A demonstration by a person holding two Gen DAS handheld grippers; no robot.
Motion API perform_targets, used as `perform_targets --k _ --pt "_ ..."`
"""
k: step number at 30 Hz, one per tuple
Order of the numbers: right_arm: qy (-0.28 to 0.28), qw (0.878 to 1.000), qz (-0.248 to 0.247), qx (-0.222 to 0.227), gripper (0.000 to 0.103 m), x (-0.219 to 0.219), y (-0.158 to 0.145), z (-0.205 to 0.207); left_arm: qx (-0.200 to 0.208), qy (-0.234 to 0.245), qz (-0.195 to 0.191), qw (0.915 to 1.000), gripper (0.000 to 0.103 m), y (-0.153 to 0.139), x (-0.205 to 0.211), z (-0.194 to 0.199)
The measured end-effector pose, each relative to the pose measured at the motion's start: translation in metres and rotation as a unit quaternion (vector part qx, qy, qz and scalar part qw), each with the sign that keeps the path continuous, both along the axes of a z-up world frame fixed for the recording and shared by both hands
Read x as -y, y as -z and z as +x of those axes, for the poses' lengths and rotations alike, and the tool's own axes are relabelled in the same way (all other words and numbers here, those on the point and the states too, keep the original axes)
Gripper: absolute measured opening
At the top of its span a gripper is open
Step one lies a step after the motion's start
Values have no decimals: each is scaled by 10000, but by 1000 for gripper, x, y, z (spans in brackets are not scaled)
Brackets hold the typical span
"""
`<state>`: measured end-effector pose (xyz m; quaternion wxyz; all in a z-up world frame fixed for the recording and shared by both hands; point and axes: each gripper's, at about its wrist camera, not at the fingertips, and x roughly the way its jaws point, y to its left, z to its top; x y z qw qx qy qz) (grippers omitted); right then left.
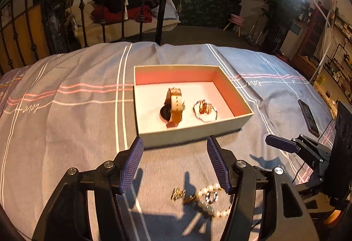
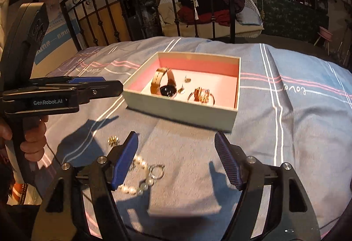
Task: Organize jewelry
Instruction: 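Move both open grippers back toward the pearl bracelet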
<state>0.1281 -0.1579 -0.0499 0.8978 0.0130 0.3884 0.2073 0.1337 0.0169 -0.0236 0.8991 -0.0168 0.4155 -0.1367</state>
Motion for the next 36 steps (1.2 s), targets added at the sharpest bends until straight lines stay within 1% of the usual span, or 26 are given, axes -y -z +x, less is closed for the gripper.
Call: perform_targets --k 2,3,4,6,8,11,14,17,19,23,25,27,30,34,35,36 --pt "-114 9996 133 -218 70 -2 13 -9 -186 -53 -74 9998 58 15 -6 -15" --pt "-130 9993 149 -317 65 -3 18 -11 -282 -59 -150 9995 57 22 -8 -21" --pt "-151 9990 154 -388 63 -4 22 -13 -379 -59 -175 9991 57 28 -10 -24" --pt "-183 9986 203 -463 57 -6 26 -13 -498 -86 -115 9987 56 40 -10 -29" --pt "-203 9985 222 -455 56 -8 25 -14 -531 -69 -39 9986 55 47 -10 -33" --pt "-192 9986 223 -432 56 -8 25 -16 -477 -25 88 9988 53 49 -7 -33" --pt "-161 9986 257 -441 56 -6 25 -17 -488 9 20 9988 52 50 -6 -30" --pt "-122 9982 339 -484 56 -4 25 -15 -495 36 20 9988 49 53 -4 -26" --pt "-127 9979 357 -530 54 -3 26 -12 -494 60 10 9988 46 54 -3 -25" --pt "-139 9961 540 -687 45 -2 30 -4 -500 69 -30 9987 35 56 -4 -22" --pt "-168 9952 615 -736 42 -3 31 0 -497 87 -70 9987 25 56 -5 -21" --pt "-187 9947 656 -769 37 -4 31 3 -489 77 -5 9988 19 58 -3 -20" --pt "-95 9948 616 -801 32 -3 33 5 -488 29 -10 9988 16 60 -3 -17" --pt "19 9963 404 -763 26 -1 32 7 -485 -23 -11 9988 16 60 -4 -15" --pt "75 9966 351 -746 22 0 32 8 -478 -24 5 9989 16 61 -4 -15" --pt "96 9966 343 -746 20 2 33 9 -472 -30 3 9989 16 61 -4 -15"
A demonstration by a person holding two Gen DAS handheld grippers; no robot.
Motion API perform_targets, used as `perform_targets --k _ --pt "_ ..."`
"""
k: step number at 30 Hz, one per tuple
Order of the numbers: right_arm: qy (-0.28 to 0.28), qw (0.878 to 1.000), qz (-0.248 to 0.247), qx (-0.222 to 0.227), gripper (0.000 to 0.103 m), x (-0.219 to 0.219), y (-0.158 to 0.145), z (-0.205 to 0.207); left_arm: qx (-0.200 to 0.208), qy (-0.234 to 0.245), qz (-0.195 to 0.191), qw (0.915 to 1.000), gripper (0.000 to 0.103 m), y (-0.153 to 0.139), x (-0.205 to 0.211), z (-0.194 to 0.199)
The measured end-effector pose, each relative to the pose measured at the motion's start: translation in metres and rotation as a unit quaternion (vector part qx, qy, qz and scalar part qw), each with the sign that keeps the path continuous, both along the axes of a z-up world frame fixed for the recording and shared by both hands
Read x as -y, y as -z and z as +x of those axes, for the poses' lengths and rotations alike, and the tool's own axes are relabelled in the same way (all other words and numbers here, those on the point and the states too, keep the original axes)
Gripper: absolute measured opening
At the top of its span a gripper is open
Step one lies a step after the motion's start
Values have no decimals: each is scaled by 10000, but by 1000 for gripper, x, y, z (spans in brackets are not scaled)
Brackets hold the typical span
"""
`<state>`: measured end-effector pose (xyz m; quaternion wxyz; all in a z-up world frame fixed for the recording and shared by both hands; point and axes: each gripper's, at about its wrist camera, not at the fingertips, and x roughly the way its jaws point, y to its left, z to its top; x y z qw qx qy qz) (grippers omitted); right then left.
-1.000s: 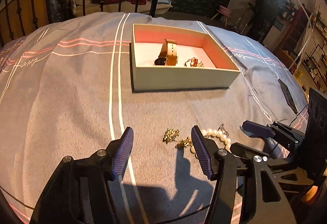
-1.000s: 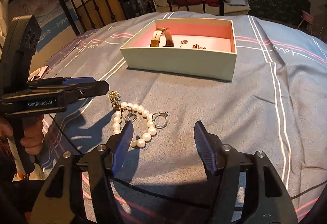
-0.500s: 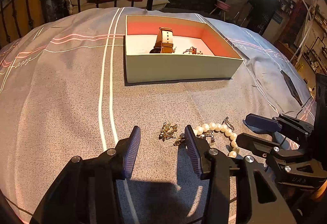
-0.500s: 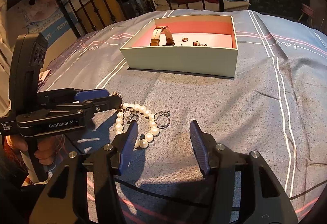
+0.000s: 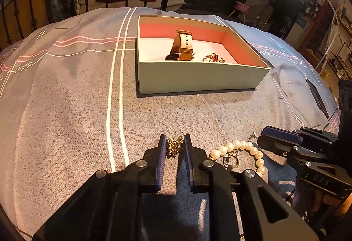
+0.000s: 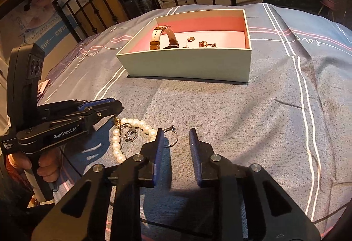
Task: Organize jewelry
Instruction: 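Move both open grippers back toward the pearl bracelet, then grasp a gold charm with the left gripper while the right gripper grasps a silver ring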
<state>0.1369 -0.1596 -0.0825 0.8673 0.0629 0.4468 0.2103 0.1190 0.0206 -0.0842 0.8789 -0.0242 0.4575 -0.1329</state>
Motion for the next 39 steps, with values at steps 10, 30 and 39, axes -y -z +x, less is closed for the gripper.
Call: perform_targets --k 10,30,39 --pt "-168 9997 -176 49 19 -10 0 1 7 -16 8 10000 16 0 0 0" --pt "-465 9958 -693 364 6 -32 -4 -11 78 0 16 10000 16 -4 -1 -2" --pt "-102 9991 24 421 6 0 -19 -12 259 8 -30 9997 16 -19 0 -6"
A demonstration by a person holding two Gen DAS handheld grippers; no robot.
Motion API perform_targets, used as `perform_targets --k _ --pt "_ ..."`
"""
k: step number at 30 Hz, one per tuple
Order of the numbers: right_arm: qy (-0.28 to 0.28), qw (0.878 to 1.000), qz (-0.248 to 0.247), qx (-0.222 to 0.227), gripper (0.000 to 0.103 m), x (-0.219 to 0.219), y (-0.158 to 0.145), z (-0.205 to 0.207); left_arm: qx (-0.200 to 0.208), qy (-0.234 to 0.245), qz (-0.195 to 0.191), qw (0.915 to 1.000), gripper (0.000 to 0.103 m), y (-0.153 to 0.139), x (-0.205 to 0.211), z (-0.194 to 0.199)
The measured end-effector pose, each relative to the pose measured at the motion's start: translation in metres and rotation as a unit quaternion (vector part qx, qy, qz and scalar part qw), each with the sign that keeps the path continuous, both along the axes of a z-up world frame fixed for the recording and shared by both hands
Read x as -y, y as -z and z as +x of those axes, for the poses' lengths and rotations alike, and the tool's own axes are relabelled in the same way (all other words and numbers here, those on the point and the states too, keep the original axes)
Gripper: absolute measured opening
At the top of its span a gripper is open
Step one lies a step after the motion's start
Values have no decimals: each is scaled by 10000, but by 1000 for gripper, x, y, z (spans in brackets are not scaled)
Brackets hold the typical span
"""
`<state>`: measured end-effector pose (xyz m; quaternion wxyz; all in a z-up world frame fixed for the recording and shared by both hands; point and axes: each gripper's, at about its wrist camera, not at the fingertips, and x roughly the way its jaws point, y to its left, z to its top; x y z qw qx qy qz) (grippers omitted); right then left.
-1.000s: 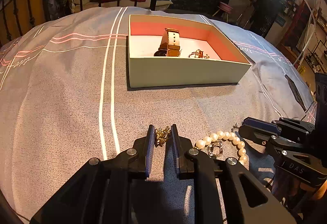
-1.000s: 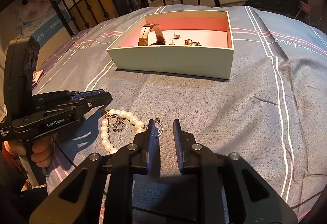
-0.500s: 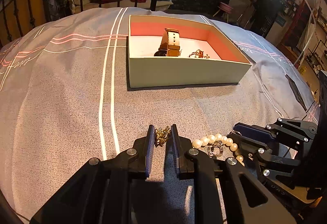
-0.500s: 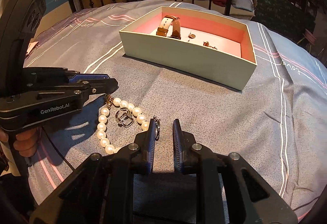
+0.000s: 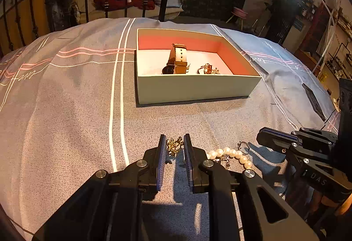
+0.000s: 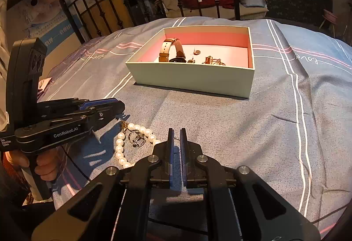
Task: Organize jewelry
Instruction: 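Grasp a gold charm with the left gripper while the right gripper grasps a silver ring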
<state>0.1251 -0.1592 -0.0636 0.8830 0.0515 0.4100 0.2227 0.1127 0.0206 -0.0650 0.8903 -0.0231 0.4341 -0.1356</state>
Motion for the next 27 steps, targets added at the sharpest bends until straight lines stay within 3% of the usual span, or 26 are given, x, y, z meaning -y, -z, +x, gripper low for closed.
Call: perform_targets --k 12,22,24,25,27 --pt "23 9996 232 182 6 11 -13 2 252 40 -94 9996 16 -26 7 4" --pt "-307 9984 -454 -136 7 -12 12 2 202 -24 -165 9997 16 -25 2 2" --pt "-320 9986 -388 -192 8 -12 16 1 194 -33 -171 9997 16 -24 2 2" --pt "-315 9985 -404 -198 10 -12 17 1 184 -42 -185 9997 16 -23 1 2" --pt "-335 9982 -462 -166 32 -15 18 0 173 -45 -198 9996 16 -22 1 2"
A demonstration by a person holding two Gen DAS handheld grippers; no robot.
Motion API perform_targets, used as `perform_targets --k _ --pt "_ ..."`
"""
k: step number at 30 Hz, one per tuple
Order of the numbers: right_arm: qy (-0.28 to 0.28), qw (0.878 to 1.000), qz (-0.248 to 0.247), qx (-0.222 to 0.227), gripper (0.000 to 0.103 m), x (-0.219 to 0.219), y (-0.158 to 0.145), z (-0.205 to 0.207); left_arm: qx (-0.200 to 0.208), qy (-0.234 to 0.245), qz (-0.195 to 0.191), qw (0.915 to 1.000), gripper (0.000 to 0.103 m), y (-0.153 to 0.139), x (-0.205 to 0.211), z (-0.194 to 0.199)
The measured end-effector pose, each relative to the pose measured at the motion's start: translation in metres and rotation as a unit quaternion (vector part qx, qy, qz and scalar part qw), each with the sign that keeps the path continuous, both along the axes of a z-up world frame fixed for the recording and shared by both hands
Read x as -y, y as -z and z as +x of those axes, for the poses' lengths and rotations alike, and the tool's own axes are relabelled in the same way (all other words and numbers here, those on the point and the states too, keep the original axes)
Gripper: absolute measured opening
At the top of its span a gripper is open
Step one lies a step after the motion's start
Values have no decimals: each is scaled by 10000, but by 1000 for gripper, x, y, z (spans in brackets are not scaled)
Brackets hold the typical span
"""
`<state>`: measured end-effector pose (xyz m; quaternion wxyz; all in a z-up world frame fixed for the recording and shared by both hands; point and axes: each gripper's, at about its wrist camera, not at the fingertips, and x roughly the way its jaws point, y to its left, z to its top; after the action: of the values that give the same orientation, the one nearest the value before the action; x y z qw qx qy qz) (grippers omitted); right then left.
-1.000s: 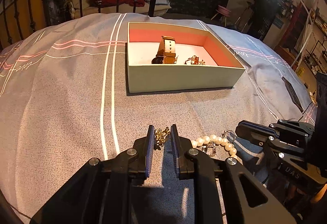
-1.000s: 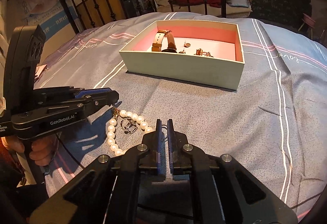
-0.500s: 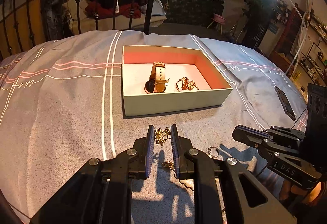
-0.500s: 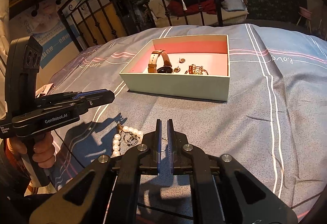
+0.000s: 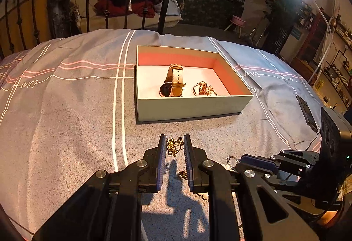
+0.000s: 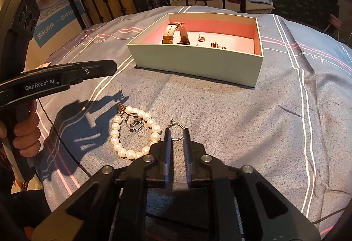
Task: Organize jewelry
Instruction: 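Grasp a gold charm with the left gripper while the right gripper grasps a silver ring, then lower the gold charm and silver ring into the white box and open both grippers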
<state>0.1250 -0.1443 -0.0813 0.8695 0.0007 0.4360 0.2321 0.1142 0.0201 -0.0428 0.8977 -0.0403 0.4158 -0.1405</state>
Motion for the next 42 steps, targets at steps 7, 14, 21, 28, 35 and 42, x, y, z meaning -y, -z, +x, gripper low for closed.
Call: perform_targets --k 7,14,21,28,35,42 --pt "-144 9993 -333 14 36 -15 3 4 -11 -4 0 10000 16 3 -1 0" --pt "-30 9997 -223 130 20 -9 -3 4 30 58 -3 10000 16 -1 3 1" --pt "119 9993 12 362 20 5 -23 10 70 114 34 9999 16 -6 10 9" --pt "151 9979 101 618 20 5 -43 25 176 188 50 9997 16 -16 19 21" --pt "150 9960 61 877 20 -4 -56 53 165 239 147 9995 16 -18 32 38" --pt "176 9940 -77 1078 20 -13 -61 79 240 45 179 9995 16 -29 33 67"
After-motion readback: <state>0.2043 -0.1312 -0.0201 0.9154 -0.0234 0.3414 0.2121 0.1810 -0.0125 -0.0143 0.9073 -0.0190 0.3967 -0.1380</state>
